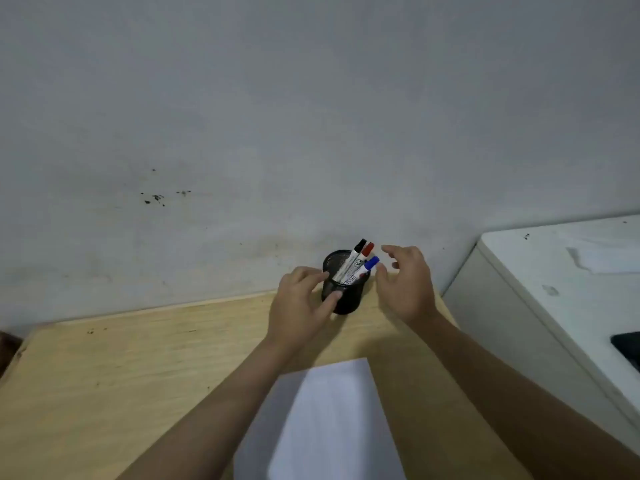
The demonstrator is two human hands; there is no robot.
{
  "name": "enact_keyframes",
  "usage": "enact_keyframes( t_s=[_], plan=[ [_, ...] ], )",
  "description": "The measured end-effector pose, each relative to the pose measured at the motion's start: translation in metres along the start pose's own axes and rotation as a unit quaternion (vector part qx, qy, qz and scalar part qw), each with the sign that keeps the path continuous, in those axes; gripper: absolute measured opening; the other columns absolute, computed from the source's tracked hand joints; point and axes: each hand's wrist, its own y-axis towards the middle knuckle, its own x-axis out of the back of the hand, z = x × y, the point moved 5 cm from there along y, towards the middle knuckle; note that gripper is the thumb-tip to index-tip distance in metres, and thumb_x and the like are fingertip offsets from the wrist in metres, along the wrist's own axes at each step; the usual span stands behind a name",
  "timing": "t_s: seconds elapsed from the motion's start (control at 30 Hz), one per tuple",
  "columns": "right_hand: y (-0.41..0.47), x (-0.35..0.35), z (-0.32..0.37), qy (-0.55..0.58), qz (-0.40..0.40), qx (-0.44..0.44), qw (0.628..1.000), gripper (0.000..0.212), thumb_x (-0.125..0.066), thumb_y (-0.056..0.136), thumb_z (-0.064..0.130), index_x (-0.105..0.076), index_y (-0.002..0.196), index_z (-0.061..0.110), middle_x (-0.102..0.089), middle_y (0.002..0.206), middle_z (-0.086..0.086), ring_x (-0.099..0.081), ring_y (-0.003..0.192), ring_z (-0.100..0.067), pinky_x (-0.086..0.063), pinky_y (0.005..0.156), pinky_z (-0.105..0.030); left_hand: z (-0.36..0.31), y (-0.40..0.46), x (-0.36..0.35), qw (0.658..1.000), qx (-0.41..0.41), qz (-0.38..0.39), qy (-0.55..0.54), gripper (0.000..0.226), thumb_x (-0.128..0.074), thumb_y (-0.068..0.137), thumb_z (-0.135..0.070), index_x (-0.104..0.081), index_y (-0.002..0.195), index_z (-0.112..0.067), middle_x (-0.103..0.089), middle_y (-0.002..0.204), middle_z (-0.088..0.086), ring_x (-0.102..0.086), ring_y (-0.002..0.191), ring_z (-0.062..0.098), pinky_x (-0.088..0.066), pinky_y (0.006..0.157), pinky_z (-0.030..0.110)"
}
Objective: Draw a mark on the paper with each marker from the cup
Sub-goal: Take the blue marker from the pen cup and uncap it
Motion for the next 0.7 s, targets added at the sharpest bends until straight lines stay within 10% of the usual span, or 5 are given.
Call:
enact_keyframes(
  t_s=[0.43, 0.7],
  plan=[
    [0.011, -0.031, -0.028, 0.121, -0.118, 0.053, 0.984, 0.008, -0.065, 0.079, 0.007, -0.067, 0.08, 0.015, -0.066, 0.075, -0.005, -0.059, 0.061, -0.003, -0.042, 0.061, -0.007, 0.032, 0.004, -0.047, 0.992, -0.031, -0.12, -0.033, 0.01, -0.07, 0.075, -0.026, -0.07, 0.082, -0.019, -0.063, 0.083, -0.001, -0.059, 0.083, 0.018, -0.044, 0.074, 0.027],
    [-0.013, 0.02, 0.007, 0.193, -0.207, 0.11, 0.953, 0.007, -0.066, 0.08, 0.01, -0.068, 0.081, 0.018, -0.067, 0.078, -0.003, -0.059, 0.064, 0.001, -0.046, 0.062, -0.011, 0.017, -0.014, -0.035, 0.992, -0.01, -0.096, -0.082, 0.01, -0.068, 0.078, -0.025, -0.067, 0.084, -0.018, -0.065, 0.086, -0.001, -0.061, 0.083, 0.016, -0.047, 0.076, 0.028]
  ],
)
